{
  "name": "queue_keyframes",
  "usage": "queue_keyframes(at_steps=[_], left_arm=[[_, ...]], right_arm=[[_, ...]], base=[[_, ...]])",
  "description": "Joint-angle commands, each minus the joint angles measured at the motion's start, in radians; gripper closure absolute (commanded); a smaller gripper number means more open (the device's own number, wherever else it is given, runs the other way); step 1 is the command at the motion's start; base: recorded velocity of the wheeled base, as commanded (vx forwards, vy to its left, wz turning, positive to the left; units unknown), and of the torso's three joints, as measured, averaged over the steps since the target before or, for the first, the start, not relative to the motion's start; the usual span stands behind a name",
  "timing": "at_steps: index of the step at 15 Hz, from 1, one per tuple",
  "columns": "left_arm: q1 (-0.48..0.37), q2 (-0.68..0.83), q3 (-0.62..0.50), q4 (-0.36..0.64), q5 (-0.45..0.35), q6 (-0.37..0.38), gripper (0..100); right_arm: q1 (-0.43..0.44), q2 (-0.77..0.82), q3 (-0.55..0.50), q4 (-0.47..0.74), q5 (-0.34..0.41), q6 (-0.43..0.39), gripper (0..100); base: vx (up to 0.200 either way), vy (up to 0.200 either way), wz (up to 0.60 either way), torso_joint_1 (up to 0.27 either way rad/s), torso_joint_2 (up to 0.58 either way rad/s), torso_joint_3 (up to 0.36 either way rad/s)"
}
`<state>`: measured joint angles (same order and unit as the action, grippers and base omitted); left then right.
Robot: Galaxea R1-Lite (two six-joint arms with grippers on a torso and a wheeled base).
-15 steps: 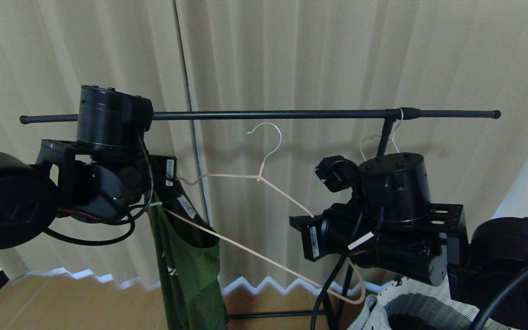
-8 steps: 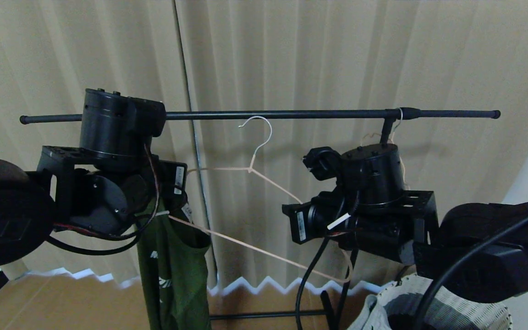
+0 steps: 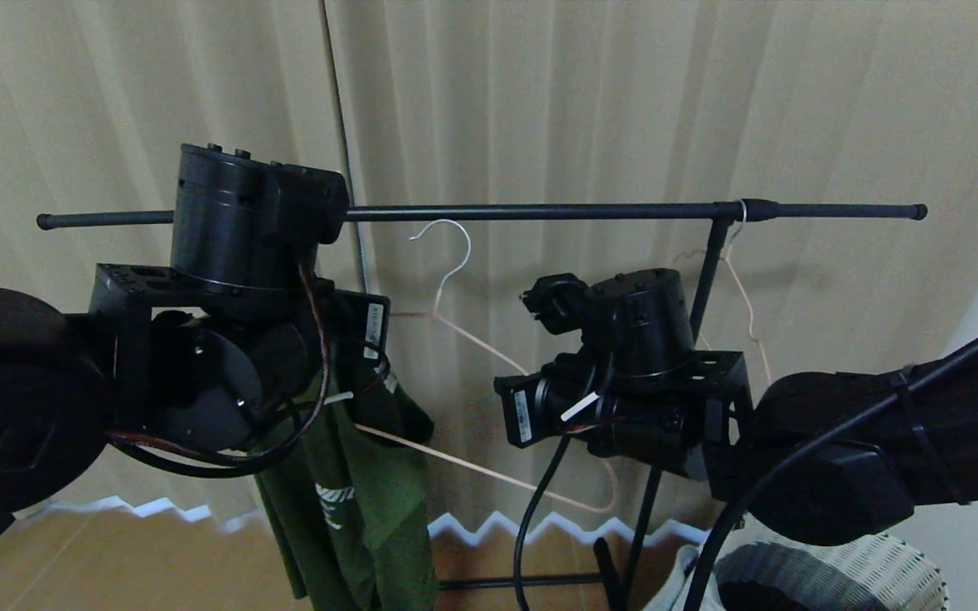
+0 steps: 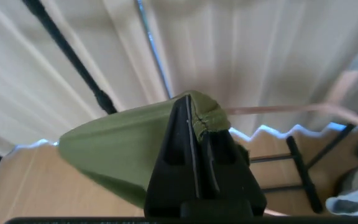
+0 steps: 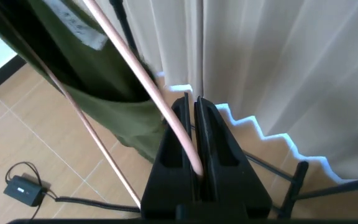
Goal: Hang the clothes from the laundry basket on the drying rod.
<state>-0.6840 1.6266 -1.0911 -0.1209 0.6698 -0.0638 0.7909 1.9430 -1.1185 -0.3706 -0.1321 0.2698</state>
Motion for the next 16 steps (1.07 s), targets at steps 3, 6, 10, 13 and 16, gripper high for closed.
queue_keyframes(at_steps=[3,6,10,13,16], left_arm=[[-0.063,-0.004,-0.016,-0.008,-0.026,-0.01,100],[-0.084,-0.005,-0.035,-0.006,-0.068,-0.016,100],[-0.08,-0.091,0.06,-0.003,-0.245,-0.011,100],[-0.065,-0.143,0.137,-0.008,-0.368,0.015,100],[-0.051,-0.142,0.181,-0.008,-0.368,0.019,100]], right_arm=[[0.004,0.019,-0.006,-0.008,0.002,-0.015,100],[0.005,0.019,-0.012,-0.011,0.002,-0.026,100],[0.004,0.005,-0.006,-0.017,0.002,-0.023,100],[0.002,-0.007,-0.003,-0.04,0.002,-0.026,100],[-0.001,-0.029,0.003,-0.096,0.002,-0.072,100]], base=[[0.0,0.0,0.0,0.0,0.0,0.0],[0.0,0.0,0.0,0.0,0.0,0.0],[0.0,0.0,0.0,0.0,0.0,0.0],[0.0,0.0,0.0,0.0,0.0,0.0],[0.0,0.0,0.0,0.0,0.0,0.0]])
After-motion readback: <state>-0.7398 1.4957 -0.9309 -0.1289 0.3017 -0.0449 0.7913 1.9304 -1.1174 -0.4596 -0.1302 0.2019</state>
